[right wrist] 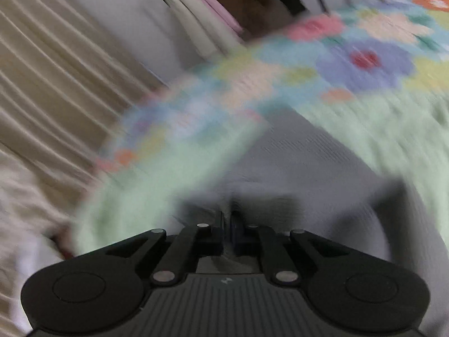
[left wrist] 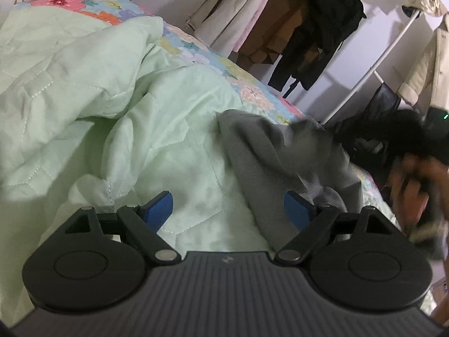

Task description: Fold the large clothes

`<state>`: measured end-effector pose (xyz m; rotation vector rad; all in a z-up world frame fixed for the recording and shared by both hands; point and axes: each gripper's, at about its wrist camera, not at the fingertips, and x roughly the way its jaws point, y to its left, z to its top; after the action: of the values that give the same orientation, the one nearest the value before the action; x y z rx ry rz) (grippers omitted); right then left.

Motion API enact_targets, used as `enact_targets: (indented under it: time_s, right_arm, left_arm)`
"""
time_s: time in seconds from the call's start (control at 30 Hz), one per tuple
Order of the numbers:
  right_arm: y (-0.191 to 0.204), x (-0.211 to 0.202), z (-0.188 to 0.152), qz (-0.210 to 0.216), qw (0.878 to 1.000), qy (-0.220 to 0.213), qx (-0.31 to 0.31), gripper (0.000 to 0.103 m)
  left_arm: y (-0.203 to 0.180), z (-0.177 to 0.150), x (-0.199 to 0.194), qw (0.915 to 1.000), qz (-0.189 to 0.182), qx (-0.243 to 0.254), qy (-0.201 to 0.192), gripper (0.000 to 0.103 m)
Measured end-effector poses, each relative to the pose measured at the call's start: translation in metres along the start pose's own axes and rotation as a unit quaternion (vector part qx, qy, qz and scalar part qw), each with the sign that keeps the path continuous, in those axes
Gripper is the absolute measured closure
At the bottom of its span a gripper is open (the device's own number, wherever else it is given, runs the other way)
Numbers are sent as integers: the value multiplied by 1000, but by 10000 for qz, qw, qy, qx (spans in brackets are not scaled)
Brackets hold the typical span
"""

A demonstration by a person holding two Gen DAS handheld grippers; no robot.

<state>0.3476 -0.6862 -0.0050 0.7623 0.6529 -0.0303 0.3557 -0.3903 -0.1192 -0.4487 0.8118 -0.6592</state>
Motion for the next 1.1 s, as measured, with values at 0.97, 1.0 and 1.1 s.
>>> enact_targets:
  time_s: [0.97,1.0,1.1]
  right_arm:
    - [-59,-89,-106,-2174,9450,883,-2276,58]
    - [-60,-93,-109,-2198,9458,855,-2233,58]
    - [-73,-87,-108,-1943,9595,737,-1902,85]
  left_arm:
    - [-33,7,59,9967,165,581,544,0]
    - [-30,13,78,9954,238,546,751,0]
    - [-25,27,124,9911,392,390,1212,0]
